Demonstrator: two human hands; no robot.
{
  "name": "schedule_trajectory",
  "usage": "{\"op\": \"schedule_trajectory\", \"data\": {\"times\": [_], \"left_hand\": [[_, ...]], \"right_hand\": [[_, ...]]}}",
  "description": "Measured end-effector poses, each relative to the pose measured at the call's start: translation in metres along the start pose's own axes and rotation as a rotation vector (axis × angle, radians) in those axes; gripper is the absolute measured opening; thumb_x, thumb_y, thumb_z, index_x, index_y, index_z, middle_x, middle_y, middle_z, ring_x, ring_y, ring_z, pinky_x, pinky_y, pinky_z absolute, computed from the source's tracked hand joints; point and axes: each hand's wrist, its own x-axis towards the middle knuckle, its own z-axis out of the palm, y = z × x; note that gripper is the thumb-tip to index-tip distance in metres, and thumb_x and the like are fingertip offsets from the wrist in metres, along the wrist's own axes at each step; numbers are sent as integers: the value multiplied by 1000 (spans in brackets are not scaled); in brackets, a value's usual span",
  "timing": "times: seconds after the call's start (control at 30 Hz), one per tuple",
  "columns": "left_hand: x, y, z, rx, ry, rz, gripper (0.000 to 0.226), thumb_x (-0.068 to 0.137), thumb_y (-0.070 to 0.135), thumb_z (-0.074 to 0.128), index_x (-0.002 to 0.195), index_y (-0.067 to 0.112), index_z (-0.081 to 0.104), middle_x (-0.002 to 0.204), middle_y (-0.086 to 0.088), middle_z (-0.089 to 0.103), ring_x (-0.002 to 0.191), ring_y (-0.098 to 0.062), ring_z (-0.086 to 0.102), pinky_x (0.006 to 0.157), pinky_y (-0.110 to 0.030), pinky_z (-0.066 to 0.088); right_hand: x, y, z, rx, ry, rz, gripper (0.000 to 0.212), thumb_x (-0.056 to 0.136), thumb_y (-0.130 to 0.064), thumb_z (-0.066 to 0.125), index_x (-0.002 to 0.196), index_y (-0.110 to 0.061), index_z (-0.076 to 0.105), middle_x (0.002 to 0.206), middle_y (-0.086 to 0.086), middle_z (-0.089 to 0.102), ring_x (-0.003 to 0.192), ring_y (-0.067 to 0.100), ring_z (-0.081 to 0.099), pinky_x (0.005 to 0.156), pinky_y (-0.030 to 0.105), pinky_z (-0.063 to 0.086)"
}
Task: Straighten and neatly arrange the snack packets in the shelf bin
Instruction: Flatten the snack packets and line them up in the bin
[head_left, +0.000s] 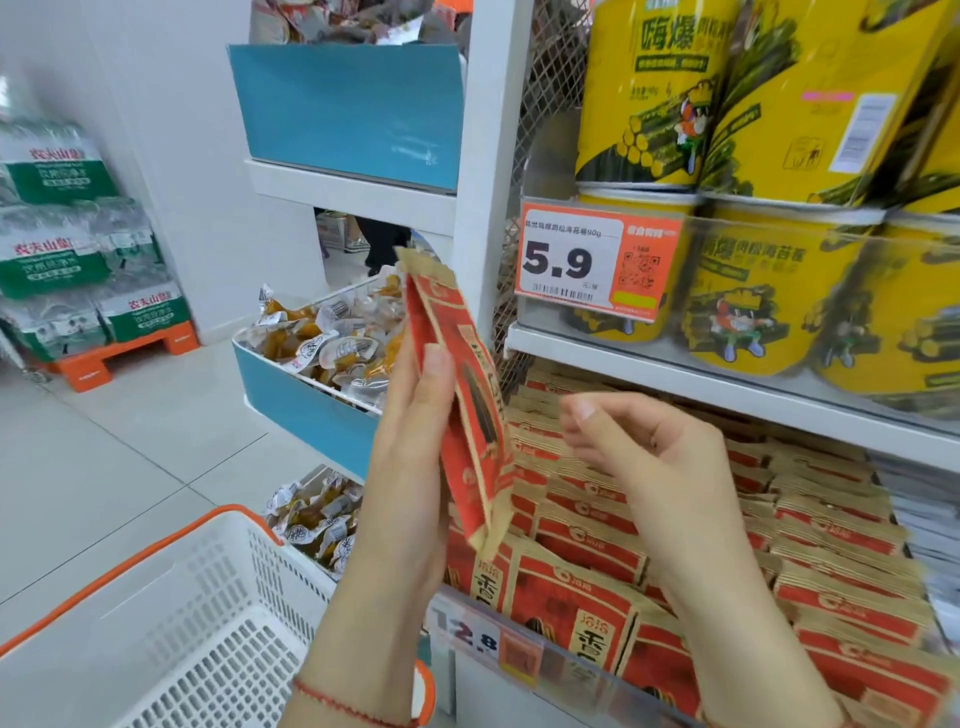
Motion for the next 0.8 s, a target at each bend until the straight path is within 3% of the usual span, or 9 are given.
{"op": "schedule_trajectory", "data": {"times": [0.07, 0.13, 0.27, 0.47, 0.6, 0.8], "left_hand": [[-4, 2, 3, 20, -91, -8, 59, 83, 50, 59, 137, 30, 50, 111, 10, 72, 100, -5, 69, 80, -24, 58], [-12, 2, 7, 18, -199, -40, 61, 76, 45, 66, 133, 29, 54, 104, 9, 75, 92, -9, 72, 71, -22, 58], [-17, -2, 4, 98, -231, -64, 65, 74, 54, 72, 134, 39, 54, 134, 0, 62, 117, -26, 63, 97, -51, 50], [-21, -13, 13, 241, -275, -7, 61, 62, 57, 73, 121, 45, 62, 121, 13, 67, 113, -14, 64, 97, -47, 51], [-21, -14, 17, 248, -321, -22, 58, 65, 56, 71, 122, 42, 64, 116, 6, 71, 107, -20, 68, 95, -51, 52], [-20, -12, 18, 247, -377, -76, 53, 76, 54, 65, 125, 35, 66, 123, -4, 68, 113, -27, 65, 100, -54, 47]], "right_hand": [[-2, -10, -1, 89, 53, -46, 14, 77, -39, 66, 80, -29, 74, 80, -9, 74, 82, 7, 70, 81, 30, 57], [-3, -16, -3, 134, 71, -68, 20, 71, -44, 63, 78, -29, 74, 79, -9, 74, 80, 7, 70, 80, 26, 57], [-2, -20, -7, 183, 87, -101, 22, 68, -44, 64, 78, -26, 73, 77, -7, 74, 76, 6, 69, 75, 22, 57], [-2, -22, -13, 255, 78, -143, 23, 68, -39, 67, 77, -18, 71, 73, -6, 72, 70, 4, 66, 70, 21, 55], [1, -17, -17, 294, 69, -92, 21, 70, -36, 69, 78, -17, 70, 75, 0, 73, 73, 11, 68, 73, 28, 57], [3, -14, -18, 325, 53, -49, 10, 82, -21, 65, 79, -12, 69, 73, 2, 70, 73, 15, 67, 74, 36, 57]]}}
